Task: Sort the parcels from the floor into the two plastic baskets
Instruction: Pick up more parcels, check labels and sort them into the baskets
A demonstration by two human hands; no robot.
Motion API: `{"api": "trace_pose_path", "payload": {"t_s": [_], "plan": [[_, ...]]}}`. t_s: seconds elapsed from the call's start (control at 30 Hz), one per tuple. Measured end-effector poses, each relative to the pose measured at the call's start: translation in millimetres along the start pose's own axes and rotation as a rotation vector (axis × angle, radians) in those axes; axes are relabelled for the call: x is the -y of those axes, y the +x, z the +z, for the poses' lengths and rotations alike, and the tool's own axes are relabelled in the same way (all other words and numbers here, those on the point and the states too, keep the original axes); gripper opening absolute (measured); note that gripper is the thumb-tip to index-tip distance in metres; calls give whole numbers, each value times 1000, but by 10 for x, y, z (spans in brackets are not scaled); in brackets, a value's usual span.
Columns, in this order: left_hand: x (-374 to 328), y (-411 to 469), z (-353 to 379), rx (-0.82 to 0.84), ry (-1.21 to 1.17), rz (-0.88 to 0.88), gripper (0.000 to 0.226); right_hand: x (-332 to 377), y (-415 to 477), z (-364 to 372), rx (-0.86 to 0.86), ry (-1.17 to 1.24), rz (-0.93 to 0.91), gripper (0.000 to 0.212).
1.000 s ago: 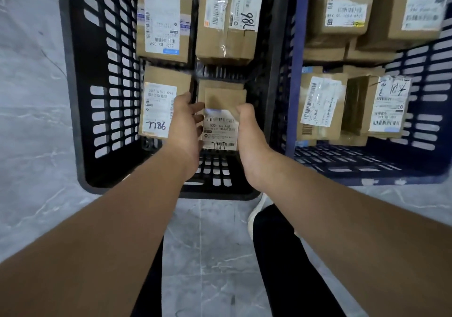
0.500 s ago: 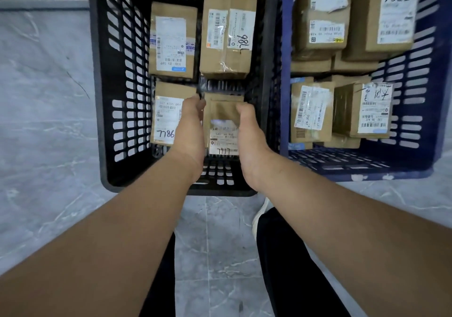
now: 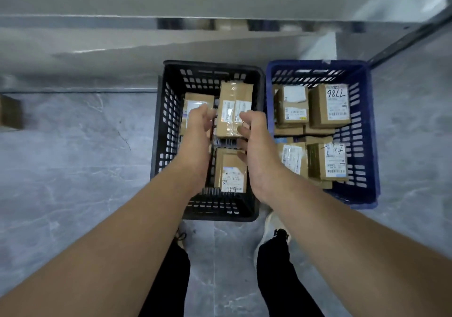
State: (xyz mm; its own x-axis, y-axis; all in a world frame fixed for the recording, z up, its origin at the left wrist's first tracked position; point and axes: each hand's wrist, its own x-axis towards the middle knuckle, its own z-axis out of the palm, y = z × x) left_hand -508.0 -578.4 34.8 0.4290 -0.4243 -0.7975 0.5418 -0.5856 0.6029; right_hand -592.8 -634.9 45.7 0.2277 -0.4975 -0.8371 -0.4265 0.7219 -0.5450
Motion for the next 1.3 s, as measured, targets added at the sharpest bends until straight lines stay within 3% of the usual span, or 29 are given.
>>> {"api": "trace_pose_path", "payload": {"t_s": [0.13,0.27,0.37,0.5,0.6,0.73,0.87,0.97,1.1,1.3], "plan": [[-517,-333,-129,43,-22,78,46,498,-489,68,6,-33,-75,27],[-1056,-836,-277,112,-11,100,59,1014,-996,138,-14,-48,-160,52],[-1424,-1222,-392,124,1,140,63,1344,-1430,179,-59,-55,-238,41],[-1887,-1762,-558,144,20,208,66,1700,-1980,286,-75,-69,-346,51],[-2210,-2157,-701,150,49,287,68,1964,-2399,377,-55,-110,-446,39],[-2639,-2704,-895,135,82,396,66,2322,-2957,555,-43,-137,-549,56],[-3088,-3241,-1089,120,81,525,66,2691,-3563,737,-50,-92,-672,40],[-3422,-3685,-1188,110,94,613,67,2966,-4022,804,-63,-73,-749,53],[-3832,-4320,-1303,105,65,734,66,3292,-4694,833,-56,-29,-856,50],[-4319,-5247,-1460,123,67,894,68,3695,-5754,906,-64,17,-1025,61]]}}
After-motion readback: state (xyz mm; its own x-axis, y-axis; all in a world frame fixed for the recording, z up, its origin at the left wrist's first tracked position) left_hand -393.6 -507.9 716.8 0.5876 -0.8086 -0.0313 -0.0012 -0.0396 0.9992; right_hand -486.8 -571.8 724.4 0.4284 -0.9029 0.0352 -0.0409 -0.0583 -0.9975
